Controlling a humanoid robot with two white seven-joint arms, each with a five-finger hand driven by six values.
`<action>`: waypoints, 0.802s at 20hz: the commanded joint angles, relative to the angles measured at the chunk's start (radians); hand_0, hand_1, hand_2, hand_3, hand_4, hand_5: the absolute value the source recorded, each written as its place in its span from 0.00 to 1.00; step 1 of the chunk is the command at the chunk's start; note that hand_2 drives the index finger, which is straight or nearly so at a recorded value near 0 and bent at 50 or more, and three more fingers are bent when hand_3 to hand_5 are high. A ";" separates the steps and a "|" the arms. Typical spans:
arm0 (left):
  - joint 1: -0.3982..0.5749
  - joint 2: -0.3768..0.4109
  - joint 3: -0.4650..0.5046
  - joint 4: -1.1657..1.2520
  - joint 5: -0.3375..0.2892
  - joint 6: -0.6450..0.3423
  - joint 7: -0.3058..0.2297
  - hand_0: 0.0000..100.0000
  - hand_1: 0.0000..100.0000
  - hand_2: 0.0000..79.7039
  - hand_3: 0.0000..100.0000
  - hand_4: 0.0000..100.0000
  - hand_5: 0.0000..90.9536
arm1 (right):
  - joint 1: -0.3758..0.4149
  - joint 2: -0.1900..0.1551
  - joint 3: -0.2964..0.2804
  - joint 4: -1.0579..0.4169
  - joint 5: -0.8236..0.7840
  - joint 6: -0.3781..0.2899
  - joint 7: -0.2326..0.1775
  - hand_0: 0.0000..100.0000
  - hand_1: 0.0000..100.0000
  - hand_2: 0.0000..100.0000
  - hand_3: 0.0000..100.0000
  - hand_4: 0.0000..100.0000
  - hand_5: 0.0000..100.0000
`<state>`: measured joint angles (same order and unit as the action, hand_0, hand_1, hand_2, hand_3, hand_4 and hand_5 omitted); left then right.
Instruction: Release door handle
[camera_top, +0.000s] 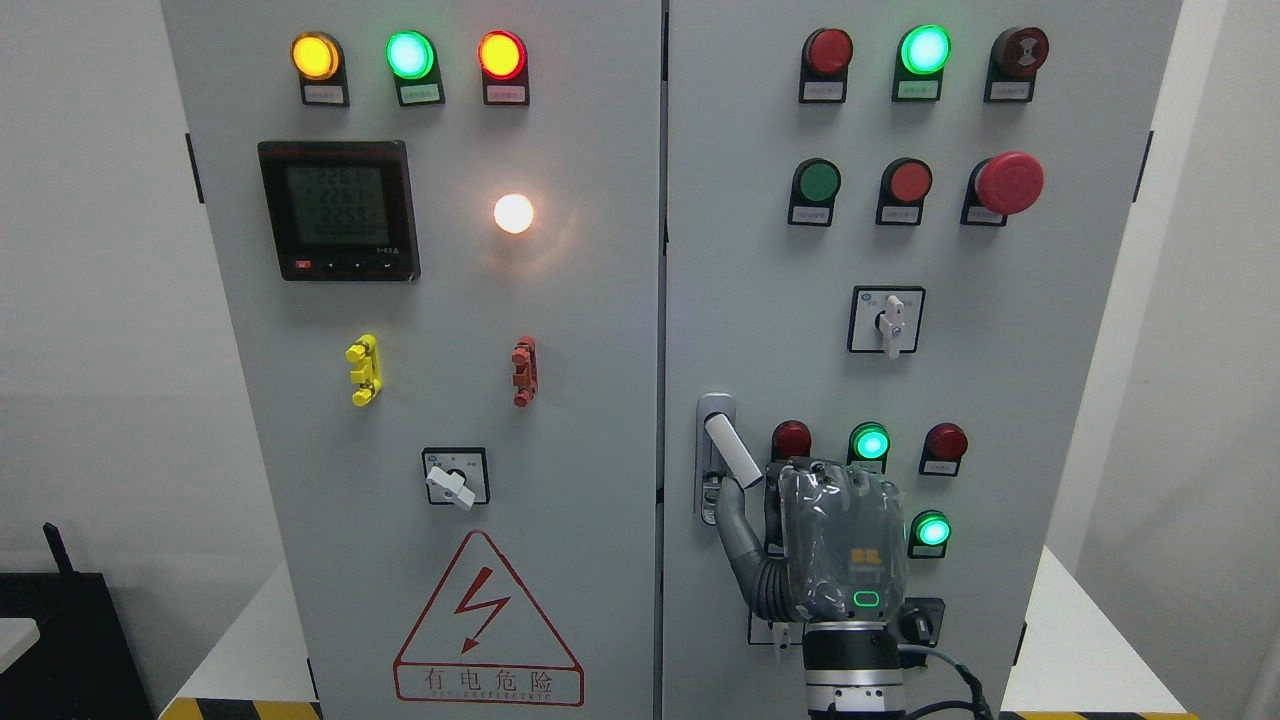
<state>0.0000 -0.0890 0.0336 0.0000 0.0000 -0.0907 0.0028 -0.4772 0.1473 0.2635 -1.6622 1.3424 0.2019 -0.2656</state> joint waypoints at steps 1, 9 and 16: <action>-0.015 0.000 0.002 0.025 -0.028 0.000 0.000 0.12 0.39 0.00 0.00 0.00 0.00 | -0.003 0.000 -0.001 -0.002 0.000 -0.001 -0.001 0.60 0.40 1.00 1.00 1.00 0.97; -0.015 0.000 0.002 0.023 -0.029 0.000 0.002 0.12 0.39 0.00 0.00 0.00 0.00 | -0.003 0.000 -0.007 -0.011 0.000 0.001 -0.001 0.61 0.39 1.00 1.00 1.00 0.97; -0.015 0.000 0.002 0.023 -0.029 0.000 0.000 0.12 0.39 0.00 0.00 0.00 0.00 | -0.001 0.000 -0.012 -0.011 0.001 0.004 0.000 0.62 0.39 1.00 1.00 1.00 0.97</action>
<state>0.0000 -0.0890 0.0347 0.0000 0.0000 -0.0907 0.0009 -0.4798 0.1472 0.2586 -1.6698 1.3428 0.2022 -0.2656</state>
